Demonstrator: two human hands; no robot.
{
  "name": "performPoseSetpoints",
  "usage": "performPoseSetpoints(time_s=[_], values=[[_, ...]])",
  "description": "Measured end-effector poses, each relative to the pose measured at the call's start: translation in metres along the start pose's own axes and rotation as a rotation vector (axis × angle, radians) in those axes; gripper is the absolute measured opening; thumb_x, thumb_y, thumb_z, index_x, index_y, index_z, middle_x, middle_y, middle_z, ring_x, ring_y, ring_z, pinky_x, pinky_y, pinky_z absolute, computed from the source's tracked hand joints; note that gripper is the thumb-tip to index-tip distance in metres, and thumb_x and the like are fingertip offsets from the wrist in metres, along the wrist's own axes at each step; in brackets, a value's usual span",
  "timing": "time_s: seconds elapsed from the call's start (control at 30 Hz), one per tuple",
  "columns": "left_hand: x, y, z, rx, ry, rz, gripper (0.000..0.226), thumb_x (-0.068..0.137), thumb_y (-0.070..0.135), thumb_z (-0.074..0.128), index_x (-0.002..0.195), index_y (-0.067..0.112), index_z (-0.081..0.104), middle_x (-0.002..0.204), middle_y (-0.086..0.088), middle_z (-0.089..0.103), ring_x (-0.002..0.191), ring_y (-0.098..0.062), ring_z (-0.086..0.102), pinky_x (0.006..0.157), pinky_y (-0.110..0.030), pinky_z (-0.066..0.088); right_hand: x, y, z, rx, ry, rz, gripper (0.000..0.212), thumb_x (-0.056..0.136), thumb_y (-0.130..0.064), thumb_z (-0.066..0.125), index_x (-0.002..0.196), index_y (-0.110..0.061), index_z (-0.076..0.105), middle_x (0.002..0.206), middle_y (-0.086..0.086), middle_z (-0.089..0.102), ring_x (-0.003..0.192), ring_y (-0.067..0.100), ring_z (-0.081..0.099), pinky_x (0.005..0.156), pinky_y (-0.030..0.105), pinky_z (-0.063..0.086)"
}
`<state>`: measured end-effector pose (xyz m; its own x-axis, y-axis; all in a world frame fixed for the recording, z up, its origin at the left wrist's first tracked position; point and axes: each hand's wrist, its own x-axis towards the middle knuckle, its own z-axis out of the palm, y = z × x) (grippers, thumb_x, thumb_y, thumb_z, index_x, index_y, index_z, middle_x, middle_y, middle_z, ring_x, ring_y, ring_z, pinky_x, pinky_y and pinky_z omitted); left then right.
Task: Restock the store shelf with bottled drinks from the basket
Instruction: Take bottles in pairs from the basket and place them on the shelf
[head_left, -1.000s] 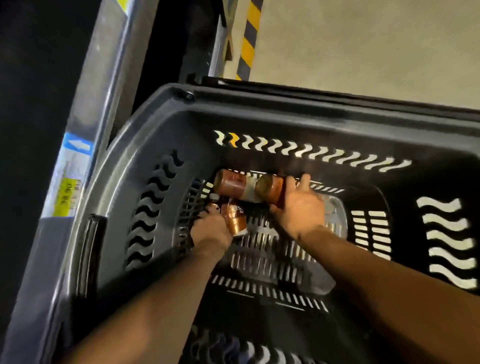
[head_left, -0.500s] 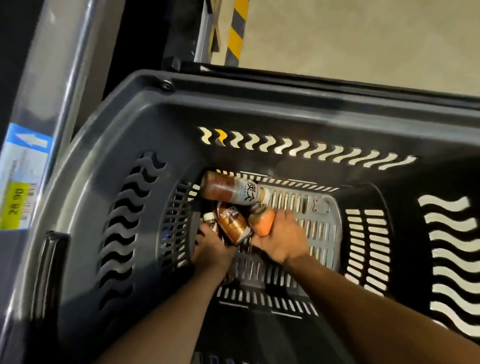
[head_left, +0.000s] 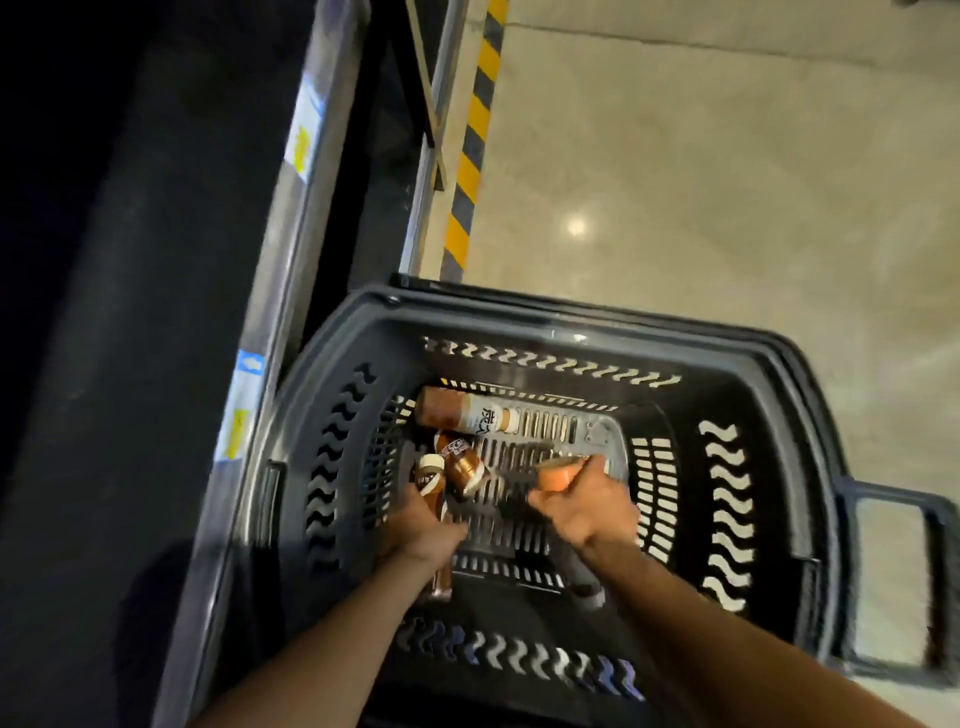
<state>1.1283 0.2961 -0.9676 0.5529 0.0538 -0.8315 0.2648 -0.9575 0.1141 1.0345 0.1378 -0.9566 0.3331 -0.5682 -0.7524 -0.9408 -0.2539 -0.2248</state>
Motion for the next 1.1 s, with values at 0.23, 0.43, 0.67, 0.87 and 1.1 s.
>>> performPoseSetpoints(time_s=[0.23, 0.43, 0.67, 0.87, 1.1], values=[[-0.184, 0.061, -0.103, 0.018, -0.054, 0.133, 0.068, 0.076, 0.026, 0.078, 0.133, 0.018, 0.043, 0.117, -0.001, 0.063, 0.102, -0.023, 0.063, 0.085, -0.035, 0.055, -0.16, -0.049, -0.174, -0.103, 0.065, -0.056, 0.064, 0.082, -0.035, 0.074, 0.129, -0.015, 0.037, 0.128, 0.007, 0.047, 0.098, 0.023, 0.063, 0.077, 0.033, 0.05], [-0.348, 0.109, -0.194, 0.006, -0.03, 0.228, 0.075, 0.08, 0.031, 0.076, 0.143, 0.023, 0.038, 0.107, -0.001, 0.063, 0.083, -0.018, 0.059, 0.068, -0.027, 0.047, -0.27, -0.056, -0.293, 0.355, -0.201, 0.274, 0.061, 0.065, -0.049, 0.08, 0.107, -0.007, 0.063, 0.101, 0.013, 0.07, 0.086, 0.027, 0.07, 0.073, 0.036, 0.059], [-0.473, 0.097, -0.26, -0.184, -0.037, 0.271, 0.049, 0.075, 0.025, 0.076, 0.118, 0.022, 0.054, 0.102, -0.002, 0.063, 0.082, -0.016, 0.061, 0.067, -0.028, 0.048, -0.417, -0.05, -0.374, 1.045, -0.582, 0.426, 0.05, 0.077, -0.025, 0.08, 0.111, 0.003, 0.056, 0.1, 0.028, 0.065, 0.087, 0.036, 0.065, 0.072, 0.044, 0.059], [-0.535, 0.073, -0.29, -0.2, -0.046, 0.359, 0.043, 0.077, 0.018, 0.078, 0.113, 0.017, 0.054, 0.095, 0.0, 0.063, 0.075, -0.012, 0.057, 0.058, -0.023, 0.039, -0.482, -0.053, -0.379, 1.095, -0.647, 0.244, 0.078, 0.062, -0.014, 0.086, 0.129, -0.003, 0.049, 0.129, 0.029, 0.056, 0.107, 0.04, 0.062, 0.084, 0.051, 0.056], [-0.596, 0.039, -0.292, -0.438, 0.078, 0.425, 0.03, 0.076, 0.019, 0.08, 0.098, 0.022, 0.059, 0.09, -0.003, 0.07, 0.079, -0.016, 0.066, 0.065, -0.03, 0.052, -0.551, -0.052, -0.362, 0.957, -0.191, -0.017, 0.085, 0.058, -0.038, 0.091, 0.126, -0.01, 0.05, 0.103, 0.01, 0.07, 0.089, 0.025, 0.072, 0.076, 0.041, 0.061]])
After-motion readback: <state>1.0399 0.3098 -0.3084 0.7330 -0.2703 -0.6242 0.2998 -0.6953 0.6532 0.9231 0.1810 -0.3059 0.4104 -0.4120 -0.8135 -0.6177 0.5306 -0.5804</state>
